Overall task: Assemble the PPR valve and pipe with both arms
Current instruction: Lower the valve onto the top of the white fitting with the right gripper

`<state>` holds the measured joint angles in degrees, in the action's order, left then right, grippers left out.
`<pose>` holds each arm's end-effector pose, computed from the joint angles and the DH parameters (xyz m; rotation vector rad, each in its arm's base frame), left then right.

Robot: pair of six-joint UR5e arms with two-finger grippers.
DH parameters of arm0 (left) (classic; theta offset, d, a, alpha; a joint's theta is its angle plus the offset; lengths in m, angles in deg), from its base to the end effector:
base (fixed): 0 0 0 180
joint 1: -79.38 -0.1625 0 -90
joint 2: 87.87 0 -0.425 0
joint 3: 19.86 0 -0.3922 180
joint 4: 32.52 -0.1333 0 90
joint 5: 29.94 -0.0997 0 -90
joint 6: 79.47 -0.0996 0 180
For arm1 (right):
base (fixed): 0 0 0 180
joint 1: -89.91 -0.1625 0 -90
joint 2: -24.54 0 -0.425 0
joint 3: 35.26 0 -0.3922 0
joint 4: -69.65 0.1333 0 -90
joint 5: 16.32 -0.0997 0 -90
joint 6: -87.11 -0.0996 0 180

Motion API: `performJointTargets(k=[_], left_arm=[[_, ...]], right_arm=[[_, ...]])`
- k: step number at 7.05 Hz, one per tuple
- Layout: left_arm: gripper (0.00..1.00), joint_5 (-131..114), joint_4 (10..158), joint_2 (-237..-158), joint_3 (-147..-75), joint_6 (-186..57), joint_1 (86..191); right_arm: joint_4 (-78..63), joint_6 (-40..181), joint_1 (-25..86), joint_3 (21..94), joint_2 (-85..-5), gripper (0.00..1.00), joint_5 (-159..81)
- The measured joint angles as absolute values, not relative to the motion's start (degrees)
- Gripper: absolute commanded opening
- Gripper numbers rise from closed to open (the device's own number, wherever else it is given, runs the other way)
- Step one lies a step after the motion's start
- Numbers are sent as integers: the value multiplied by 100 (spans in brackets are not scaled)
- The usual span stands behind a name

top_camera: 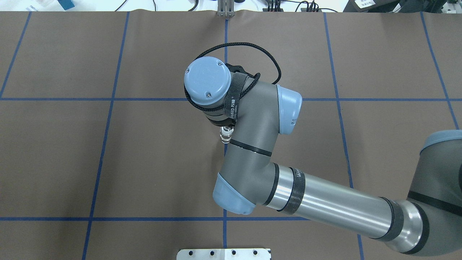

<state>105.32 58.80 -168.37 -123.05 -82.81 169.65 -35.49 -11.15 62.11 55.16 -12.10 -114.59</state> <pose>-0.0646 -0.4264 0.6176 0.1077 0.7866 0.0853 -0.5745 -0.4374 0.1145 -0.0229 -0.6963 0.5555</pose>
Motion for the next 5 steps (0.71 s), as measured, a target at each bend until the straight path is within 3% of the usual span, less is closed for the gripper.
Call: performJointTargets(k=[1,2,5], left_arm=[[100,10532,5880,-16837,-12305,-8281,16964],[100,10533,5880,-16838,-12305,-8281,16964],[100,10532,5880,-16838,-12301,-8281,16964]], right_arm=[[-3547,-1108,6211,5512,-1214,71,-11458],[-3546,-1097,6210,5511,-1218,99,-11455],[-3546,-1016,6209,5529,-1194,100,-11411]])
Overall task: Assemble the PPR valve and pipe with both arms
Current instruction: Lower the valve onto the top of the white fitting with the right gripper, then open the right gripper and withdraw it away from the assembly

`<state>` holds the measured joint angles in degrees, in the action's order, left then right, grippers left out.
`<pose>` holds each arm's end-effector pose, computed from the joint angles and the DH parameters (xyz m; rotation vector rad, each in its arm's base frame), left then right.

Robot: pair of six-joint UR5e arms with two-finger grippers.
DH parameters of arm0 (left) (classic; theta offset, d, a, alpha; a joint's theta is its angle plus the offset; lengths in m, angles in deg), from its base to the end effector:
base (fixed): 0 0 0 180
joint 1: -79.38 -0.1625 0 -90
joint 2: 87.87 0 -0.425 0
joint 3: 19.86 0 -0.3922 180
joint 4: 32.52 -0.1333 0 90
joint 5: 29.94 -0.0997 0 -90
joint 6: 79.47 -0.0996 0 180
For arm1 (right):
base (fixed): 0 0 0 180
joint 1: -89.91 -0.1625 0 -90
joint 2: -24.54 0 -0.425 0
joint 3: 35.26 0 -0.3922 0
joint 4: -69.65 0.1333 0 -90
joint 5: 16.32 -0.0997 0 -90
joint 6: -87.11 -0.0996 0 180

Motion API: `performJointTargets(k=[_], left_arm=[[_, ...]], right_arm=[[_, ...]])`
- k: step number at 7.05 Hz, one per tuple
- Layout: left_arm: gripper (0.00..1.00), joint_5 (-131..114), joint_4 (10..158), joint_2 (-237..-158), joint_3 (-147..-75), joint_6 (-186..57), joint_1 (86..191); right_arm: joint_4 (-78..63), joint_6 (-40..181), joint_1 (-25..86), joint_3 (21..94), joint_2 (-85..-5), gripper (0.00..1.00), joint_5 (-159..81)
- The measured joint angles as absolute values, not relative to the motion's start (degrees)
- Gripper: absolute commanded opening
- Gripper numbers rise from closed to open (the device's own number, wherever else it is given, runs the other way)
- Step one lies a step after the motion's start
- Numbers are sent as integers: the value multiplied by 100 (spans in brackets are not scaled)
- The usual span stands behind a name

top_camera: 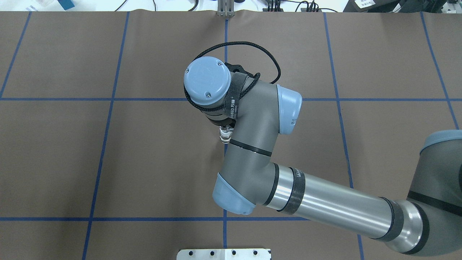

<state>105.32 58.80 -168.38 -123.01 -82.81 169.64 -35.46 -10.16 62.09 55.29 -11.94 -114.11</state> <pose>-0.0645 -0.4264 0.6178 0.1071 0.7867 0.0852 -0.5733 -0.4380 0.1116 -0.0076 -0.7002 0.5414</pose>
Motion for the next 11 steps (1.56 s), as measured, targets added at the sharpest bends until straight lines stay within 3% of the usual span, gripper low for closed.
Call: performJointTargets(k=[3,6,11], left_arm=[[100,10534,5894,-16800,-12292,-8301,16964],[100,10512,5916,-16639,-12291,-8337,16957],[100,10473,5935,-16678,-12343,-8324,16963]], right_arm=[[-3554,-698,5954,5672,-1180,100,-11555],[-3570,548,4727,5871,-1415,100,-12698],[-3529,5595,1999,6064,-3430,100,-14318]])
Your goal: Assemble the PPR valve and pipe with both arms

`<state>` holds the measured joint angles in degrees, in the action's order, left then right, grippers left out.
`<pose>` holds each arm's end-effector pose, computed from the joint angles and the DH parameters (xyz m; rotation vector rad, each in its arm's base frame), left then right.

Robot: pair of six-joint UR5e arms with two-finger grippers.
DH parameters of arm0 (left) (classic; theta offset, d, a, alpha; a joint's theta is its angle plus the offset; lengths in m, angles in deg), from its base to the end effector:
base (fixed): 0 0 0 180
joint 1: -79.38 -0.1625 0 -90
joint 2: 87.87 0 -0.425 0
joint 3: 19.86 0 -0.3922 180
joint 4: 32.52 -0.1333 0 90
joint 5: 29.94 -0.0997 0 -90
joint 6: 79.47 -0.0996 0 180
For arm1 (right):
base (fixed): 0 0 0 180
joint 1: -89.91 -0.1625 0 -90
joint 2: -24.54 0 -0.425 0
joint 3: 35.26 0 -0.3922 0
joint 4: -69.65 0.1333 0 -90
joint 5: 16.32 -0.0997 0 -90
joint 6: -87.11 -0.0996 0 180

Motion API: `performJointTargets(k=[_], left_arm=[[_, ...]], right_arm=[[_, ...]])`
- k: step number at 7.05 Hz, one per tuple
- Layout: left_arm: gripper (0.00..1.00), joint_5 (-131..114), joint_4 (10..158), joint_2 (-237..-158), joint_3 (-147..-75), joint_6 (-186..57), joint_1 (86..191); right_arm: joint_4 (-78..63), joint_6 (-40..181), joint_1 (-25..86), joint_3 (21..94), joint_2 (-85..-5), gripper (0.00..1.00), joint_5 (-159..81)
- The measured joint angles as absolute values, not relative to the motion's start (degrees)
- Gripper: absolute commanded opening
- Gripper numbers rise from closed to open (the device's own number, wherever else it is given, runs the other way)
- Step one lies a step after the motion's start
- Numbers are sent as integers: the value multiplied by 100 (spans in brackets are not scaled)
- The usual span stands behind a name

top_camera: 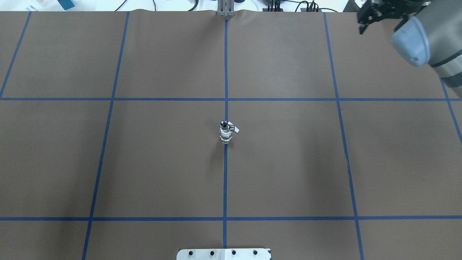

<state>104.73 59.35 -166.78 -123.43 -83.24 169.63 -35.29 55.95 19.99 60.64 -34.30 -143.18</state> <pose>-0.0651 -0.4146 0.6257 0.0994 0.7765 0.0879 -0.1559 -0.6407 0.3261 0.0613 -0.7335 0.0604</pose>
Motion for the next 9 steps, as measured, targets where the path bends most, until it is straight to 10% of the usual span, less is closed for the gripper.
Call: performJointTargets(k=[9], left_arm=[[100,10460,5950,-16609,-12550,-8359,16964]], right_arm=[[-2179,8910,146,6018,-6821,100,-14647]])
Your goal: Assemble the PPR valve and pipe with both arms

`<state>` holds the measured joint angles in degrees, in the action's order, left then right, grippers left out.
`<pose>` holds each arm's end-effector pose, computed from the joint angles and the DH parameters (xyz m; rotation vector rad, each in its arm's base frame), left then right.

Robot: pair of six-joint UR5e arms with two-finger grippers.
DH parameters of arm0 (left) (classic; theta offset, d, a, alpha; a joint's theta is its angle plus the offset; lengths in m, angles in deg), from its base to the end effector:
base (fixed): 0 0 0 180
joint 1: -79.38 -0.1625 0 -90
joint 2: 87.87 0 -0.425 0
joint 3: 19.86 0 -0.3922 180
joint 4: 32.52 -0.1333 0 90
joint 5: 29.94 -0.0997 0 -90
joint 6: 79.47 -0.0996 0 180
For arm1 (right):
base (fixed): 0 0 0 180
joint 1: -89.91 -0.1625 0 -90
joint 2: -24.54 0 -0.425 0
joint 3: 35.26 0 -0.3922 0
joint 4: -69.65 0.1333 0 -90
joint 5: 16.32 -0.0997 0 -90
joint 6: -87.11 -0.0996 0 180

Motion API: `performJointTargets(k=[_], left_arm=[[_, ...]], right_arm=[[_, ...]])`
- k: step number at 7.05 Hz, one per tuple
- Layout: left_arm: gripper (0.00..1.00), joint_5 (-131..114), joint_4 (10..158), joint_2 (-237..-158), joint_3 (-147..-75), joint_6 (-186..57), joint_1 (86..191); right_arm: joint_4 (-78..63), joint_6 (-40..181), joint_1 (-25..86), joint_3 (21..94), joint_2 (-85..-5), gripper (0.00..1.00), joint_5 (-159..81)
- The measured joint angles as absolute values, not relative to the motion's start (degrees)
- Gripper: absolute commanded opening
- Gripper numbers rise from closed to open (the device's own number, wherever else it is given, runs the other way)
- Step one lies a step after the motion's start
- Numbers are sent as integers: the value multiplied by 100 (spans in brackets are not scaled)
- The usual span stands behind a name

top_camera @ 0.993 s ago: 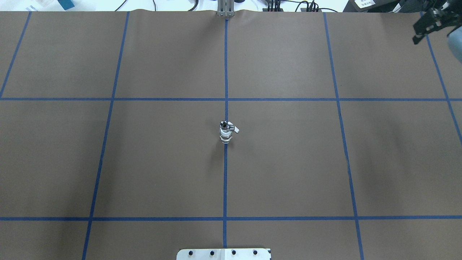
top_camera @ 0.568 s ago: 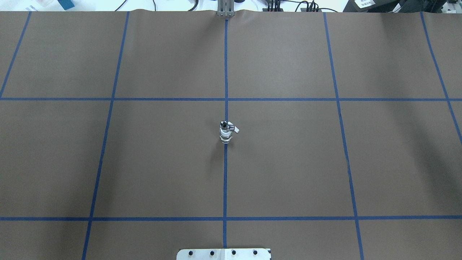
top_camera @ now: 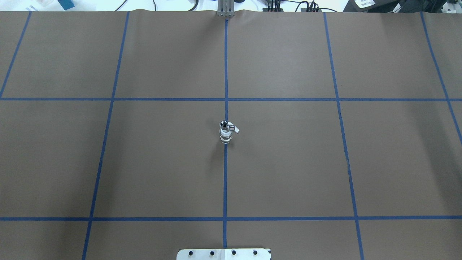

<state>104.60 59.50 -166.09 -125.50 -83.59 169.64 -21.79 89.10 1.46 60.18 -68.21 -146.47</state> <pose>-0.0653 -0.4107 0.6126 0.1271 0.7727 0.1038 0.0563 -0.4744 0.6425 0.0236 -0.7008 -0.0669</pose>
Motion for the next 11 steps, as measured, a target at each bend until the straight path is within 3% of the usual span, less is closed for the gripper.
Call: performJointTargets(k=[11], left_arm=[[100,10247,5950,-16474,-12550,-8352,16964]], right_arm=[[-2677,8816,-53,6084,-6324,100,-14762]])
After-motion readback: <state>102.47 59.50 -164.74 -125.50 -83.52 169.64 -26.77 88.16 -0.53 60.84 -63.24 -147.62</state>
